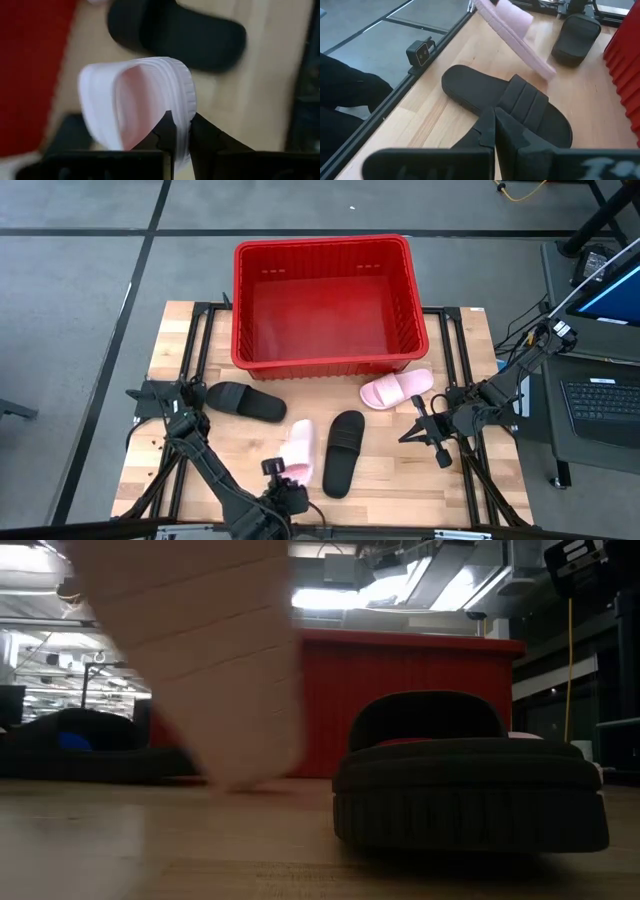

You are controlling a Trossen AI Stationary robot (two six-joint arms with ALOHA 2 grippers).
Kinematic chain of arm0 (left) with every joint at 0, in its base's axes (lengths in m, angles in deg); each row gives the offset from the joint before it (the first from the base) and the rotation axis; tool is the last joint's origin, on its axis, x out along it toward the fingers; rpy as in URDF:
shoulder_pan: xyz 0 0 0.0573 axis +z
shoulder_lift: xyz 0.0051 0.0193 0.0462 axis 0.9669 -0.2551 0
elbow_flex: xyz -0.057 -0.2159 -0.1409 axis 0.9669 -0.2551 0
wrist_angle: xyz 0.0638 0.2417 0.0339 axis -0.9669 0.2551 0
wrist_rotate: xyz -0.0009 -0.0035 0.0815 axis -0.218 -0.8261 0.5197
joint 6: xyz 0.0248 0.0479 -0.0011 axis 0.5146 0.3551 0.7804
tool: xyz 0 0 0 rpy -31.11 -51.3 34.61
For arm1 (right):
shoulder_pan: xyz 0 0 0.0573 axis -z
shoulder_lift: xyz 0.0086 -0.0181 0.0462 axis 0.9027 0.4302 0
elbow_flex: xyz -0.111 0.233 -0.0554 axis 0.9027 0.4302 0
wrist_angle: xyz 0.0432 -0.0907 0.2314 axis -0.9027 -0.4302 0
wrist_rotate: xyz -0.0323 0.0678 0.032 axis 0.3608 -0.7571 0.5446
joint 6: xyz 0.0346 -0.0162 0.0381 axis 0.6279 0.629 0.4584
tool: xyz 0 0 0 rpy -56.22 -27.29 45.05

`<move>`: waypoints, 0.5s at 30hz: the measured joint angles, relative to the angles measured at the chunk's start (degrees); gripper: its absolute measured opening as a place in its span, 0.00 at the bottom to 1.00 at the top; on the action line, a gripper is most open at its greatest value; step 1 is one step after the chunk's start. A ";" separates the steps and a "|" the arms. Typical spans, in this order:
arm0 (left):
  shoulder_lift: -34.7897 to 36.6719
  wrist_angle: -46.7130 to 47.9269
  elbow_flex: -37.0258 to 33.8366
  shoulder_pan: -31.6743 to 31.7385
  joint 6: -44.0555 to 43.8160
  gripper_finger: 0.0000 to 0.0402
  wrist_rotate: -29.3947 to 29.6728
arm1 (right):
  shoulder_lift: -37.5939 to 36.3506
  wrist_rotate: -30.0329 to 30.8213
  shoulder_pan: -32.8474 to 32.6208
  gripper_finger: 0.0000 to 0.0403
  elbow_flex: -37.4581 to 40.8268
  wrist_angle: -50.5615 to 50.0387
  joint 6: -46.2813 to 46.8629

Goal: Pick and place slides into bin
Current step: Put the top pink slide into the red bin

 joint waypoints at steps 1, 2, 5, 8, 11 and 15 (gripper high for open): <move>0.00 0.01 0.00 0.30 1.62 0.06 2.06 | 0.00 0.00 -0.02 0.01 -0.02 0.00 -0.02; 0.00 0.01 0.00 0.58 3.02 0.06 4.21 | 0.00 0.00 -0.01 0.01 -0.01 0.00 -0.02; 0.00 0.05 0.00 1.44 7.80 0.06 11.10 | 0.00 0.02 0.00 0.01 -0.01 0.00 -0.02; 0.00 0.13 0.00 2.18 12.64 0.06 16.45 | 0.00 0.02 -0.02 0.01 -0.02 0.00 -0.02; 0.00 0.14 0.00 2.73 15.32 0.06 22.47 | 0.00 0.02 -0.01 0.01 -0.02 0.00 -0.02; 0.00 0.14 0.01 3.45 20.35 0.06 32.23 | 0.01 0.02 -0.01 0.01 -0.01 0.02 -0.09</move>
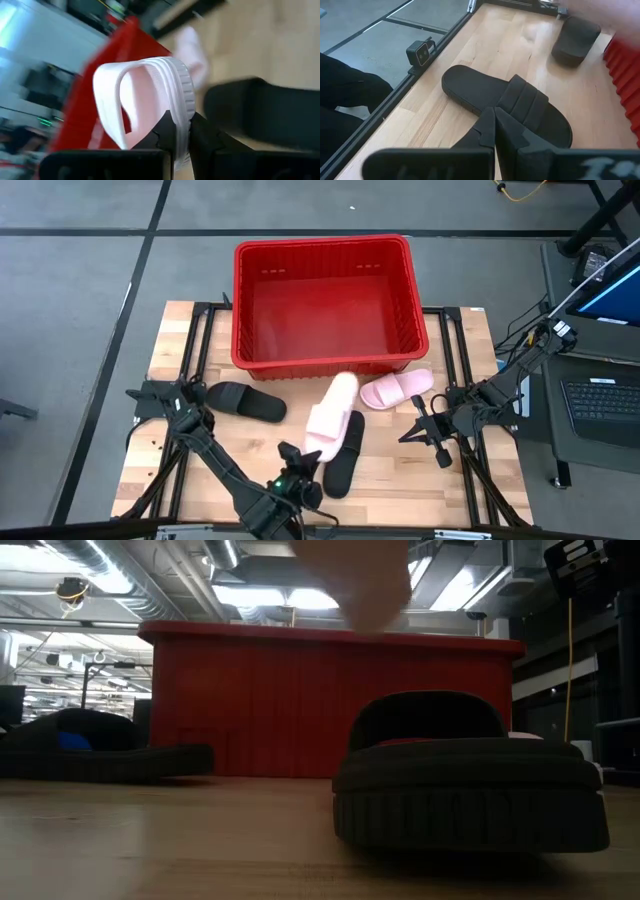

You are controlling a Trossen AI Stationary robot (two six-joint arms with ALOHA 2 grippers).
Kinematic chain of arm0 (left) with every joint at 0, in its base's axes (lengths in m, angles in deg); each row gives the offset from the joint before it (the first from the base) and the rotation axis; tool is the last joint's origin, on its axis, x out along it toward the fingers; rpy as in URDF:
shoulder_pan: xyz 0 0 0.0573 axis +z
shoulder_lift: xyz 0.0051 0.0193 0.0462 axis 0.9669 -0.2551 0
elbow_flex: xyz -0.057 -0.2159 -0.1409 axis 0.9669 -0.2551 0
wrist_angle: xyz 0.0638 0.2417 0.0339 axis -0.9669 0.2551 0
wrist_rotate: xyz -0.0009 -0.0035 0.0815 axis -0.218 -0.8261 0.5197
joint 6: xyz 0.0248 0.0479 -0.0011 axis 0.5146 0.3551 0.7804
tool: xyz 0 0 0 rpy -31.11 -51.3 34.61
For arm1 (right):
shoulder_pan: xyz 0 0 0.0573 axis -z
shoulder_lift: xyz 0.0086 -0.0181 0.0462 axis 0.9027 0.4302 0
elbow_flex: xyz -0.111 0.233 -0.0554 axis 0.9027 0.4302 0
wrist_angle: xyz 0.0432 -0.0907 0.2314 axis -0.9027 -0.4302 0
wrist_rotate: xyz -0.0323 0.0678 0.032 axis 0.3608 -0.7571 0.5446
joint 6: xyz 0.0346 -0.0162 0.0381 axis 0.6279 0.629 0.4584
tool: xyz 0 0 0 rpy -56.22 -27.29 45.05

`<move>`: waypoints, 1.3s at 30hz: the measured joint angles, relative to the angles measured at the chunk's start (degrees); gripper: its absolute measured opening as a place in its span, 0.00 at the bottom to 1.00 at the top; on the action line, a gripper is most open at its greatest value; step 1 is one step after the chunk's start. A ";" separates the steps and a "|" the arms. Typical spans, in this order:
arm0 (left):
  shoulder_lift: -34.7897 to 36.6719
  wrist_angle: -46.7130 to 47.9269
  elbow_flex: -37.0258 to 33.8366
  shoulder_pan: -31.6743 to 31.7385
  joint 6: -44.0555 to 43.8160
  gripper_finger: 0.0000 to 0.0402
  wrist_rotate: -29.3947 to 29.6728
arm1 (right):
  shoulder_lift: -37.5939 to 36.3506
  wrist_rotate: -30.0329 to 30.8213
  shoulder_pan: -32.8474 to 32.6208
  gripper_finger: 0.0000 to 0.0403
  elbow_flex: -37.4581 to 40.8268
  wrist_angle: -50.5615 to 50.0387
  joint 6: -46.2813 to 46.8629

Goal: Pick and place slides into bin
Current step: Put the top pink slide into the red bin

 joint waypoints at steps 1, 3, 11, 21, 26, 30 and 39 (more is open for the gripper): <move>0.00 0.00 -0.01 0.31 1.53 0.06 2.14 | 0.02 0.00 0.00 0.01 0.01 0.00 -0.02; 0.00 0.02 -0.01 0.82 4.19 0.06 5.39 | -0.01 0.00 0.00 0.01 0.01 0.00 -0.04; 1.57 -0.14 -0.01 3.97 6.11 0.06 9.94 | 0.00 0.37 0.01 0.01 -0.01 1.09 -1.15; 7.87 0.02 -0.01 10.85 15.29 0.06 9.40 | -0.01 11.42 0.23 0.01 -0.04 13.88 -10.65; 11.22 0.02 -0.01 16.38 23.14 0.06 7.93 | -0.07 21.93 2.96 0.01 -0.04 16.82 -11.06; 13.20 0.02 -0.01 22.51 29.71 0.06 4.29 | -0.28 24.26 6.90 0.01 -0.04 16.95 -14.11; 14.10 0.03 -0.23 35.88 37.01 0.06 -2.24 | -4.65 24.35 9.78 0.01 -0.04 13.54 -16.78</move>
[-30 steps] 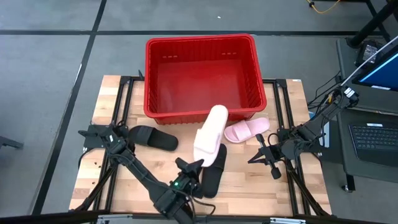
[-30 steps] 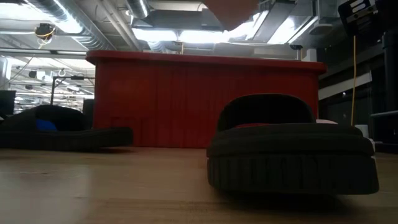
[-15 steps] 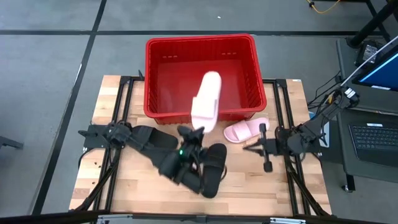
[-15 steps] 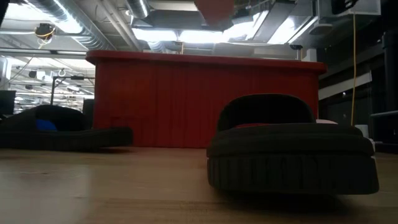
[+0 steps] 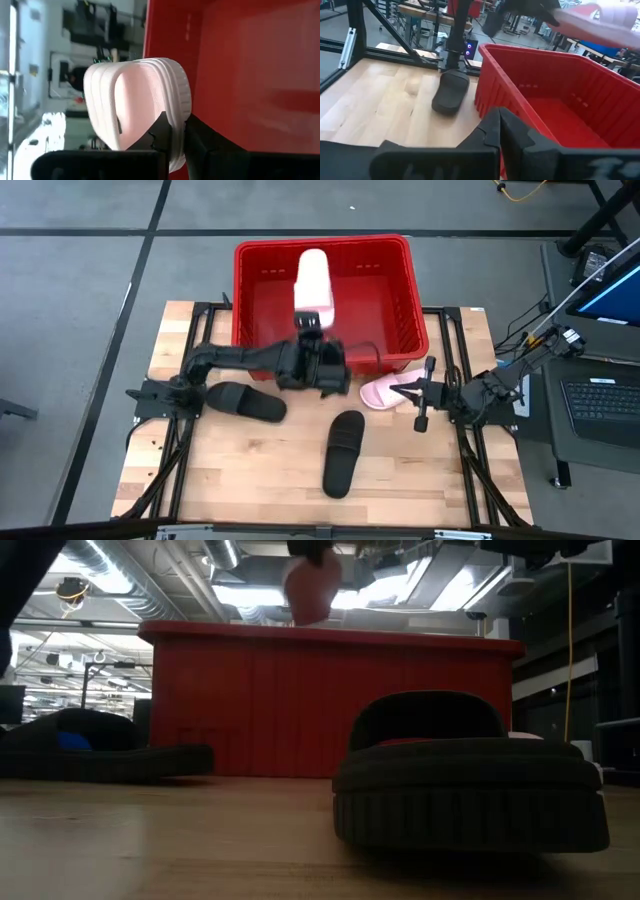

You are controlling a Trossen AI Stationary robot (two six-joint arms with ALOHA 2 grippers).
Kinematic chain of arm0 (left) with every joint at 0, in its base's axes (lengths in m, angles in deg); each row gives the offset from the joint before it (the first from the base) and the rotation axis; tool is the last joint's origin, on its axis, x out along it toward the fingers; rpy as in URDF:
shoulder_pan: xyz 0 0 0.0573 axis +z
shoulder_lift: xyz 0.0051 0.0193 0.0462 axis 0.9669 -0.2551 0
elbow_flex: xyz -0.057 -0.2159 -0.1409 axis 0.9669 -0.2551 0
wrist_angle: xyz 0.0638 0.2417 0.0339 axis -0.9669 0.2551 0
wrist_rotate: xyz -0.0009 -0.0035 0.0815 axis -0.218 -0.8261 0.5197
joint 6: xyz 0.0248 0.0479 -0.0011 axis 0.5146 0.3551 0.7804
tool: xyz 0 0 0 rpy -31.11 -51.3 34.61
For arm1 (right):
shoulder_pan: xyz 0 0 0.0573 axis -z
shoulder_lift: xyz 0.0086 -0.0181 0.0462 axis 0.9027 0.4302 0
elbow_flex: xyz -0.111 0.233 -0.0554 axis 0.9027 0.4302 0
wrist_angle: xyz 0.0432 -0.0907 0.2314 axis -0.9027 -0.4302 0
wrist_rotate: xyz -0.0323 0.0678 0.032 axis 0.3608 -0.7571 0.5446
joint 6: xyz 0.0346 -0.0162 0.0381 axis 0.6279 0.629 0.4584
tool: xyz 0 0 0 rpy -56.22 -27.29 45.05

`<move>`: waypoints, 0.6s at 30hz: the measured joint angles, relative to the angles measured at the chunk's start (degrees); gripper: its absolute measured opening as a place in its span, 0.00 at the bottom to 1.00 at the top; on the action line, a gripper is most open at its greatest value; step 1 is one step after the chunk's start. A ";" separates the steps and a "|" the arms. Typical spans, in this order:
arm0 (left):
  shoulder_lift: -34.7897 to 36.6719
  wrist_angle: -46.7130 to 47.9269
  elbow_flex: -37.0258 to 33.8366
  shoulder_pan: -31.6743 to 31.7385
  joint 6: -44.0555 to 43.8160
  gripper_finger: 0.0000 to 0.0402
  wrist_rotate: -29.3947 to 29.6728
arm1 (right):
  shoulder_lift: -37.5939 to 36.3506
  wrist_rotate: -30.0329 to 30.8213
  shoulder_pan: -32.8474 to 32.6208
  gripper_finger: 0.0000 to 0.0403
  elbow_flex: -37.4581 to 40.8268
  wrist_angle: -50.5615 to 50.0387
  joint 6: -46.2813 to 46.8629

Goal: Pick and place slides into bin
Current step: Put the top pink slide into the red bin

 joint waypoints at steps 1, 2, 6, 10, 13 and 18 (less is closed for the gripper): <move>0.00 0.02 -0.39 1.07 0.68 0.06 -0.51 | -0.79 0.00 0.06 0.01 0.00 -1.21 0.02; 0.04 0.05 -1.01 2.05 1.29 0.06 -0.75 | -1.60 -0.02 0.07 0.01 0.00 -2.46 0.03; 0.02 -0.05 -2.68 4.73 2.40 0.06 -1.89 | -3.91 -0.03 0.07 0.01 0.00 -5.17 2.16; 0.02 0.02 -5.83 7.22 3.14 0.06 -2.54 | -4.90 -0.16 0.07 0.01 0.00 -9.72 4.71; 1.45 -0.40 -9.58 8.60 2.51 0.06 -5.43 | -5.15 -0.17 0.07 0.01 0.06 -12.57 5.01; 6.92 -5.19 -20.35 9.71 0.50 0.06 -6.30 | -6.34 0.64 0.07 0.01 0.07 -11.75 2.91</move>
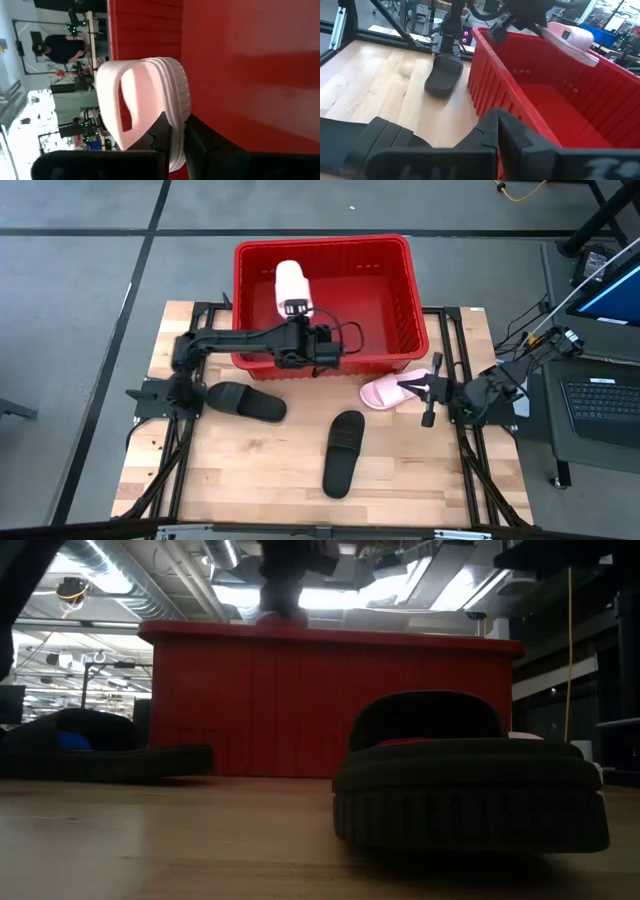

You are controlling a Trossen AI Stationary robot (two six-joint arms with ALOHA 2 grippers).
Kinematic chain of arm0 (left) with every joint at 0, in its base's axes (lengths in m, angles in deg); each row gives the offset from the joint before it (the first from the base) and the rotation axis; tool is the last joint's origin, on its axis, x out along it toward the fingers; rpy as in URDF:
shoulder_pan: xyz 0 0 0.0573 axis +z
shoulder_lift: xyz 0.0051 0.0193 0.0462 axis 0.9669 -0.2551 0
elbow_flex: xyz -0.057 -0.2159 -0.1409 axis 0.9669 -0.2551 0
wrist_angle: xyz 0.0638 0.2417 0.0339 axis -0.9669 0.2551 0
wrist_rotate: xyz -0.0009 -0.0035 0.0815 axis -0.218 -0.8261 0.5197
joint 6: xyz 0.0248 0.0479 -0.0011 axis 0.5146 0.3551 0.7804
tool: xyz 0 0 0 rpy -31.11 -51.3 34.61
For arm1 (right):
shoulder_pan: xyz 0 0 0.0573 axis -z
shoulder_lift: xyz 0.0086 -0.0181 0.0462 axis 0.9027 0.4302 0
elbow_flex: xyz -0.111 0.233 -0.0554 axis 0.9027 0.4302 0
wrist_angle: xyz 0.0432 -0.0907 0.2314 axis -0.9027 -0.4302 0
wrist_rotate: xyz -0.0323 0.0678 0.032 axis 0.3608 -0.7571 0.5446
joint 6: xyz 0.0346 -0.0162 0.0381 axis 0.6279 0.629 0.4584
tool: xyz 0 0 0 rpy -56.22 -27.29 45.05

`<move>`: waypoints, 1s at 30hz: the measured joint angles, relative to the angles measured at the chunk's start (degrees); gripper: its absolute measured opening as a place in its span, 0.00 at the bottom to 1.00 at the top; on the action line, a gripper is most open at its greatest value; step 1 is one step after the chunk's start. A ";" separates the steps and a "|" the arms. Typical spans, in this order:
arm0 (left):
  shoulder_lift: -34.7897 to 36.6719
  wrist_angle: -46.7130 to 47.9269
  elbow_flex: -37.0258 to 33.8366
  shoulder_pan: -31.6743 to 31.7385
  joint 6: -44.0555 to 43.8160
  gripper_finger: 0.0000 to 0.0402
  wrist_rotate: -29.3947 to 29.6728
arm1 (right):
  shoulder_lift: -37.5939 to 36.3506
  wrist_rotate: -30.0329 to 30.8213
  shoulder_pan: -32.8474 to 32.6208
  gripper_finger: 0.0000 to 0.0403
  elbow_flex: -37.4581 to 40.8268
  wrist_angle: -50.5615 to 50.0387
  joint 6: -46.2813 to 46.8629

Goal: Pick and place slides into bin
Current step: Put the top pink slide into the red bin

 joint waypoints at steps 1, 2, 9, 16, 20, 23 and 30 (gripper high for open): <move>1.97 -3.01 -3.02 0.04 0.59 0.06 0.16 | -0.35 0.04 0.00 0.01 0.00 0.03 -0.57; 4.12 -6.24 -6.27 0.11 2.05 0.06 0.17 | -0.73 0.03 0.00 0.01 0.00 -0.08 -1.14; 19.20 -32.84 -29.04 2.69 16.64 0.06 -5.31 | -2.72 0.17 0.00 0.01 0.00 -0.02 -2.64; 24.62 -43.08 -40.21 7.06 24.65 0.06 -5.95 | -2.68 0.17 0.00 0.01 0.00 -0.13 -2.57; 24.62 -42.98 -42.54 10.00 24.74 0.06 -8.20 | -2.68 0.17 0.00 0.01 0.00 -0.63 -2.79; 24.55 -43.88 -43.79 11.85 24.61 0.06 -13.56 | -2.68 0.14 0.00 0.01 0.00 -0.68 -2.97; 24.54 -44.80 -44.04 15.51 25.61 0.06 -15.66 | -2.65 0.14 0.00 0.01 0.00 -1.84 -2.91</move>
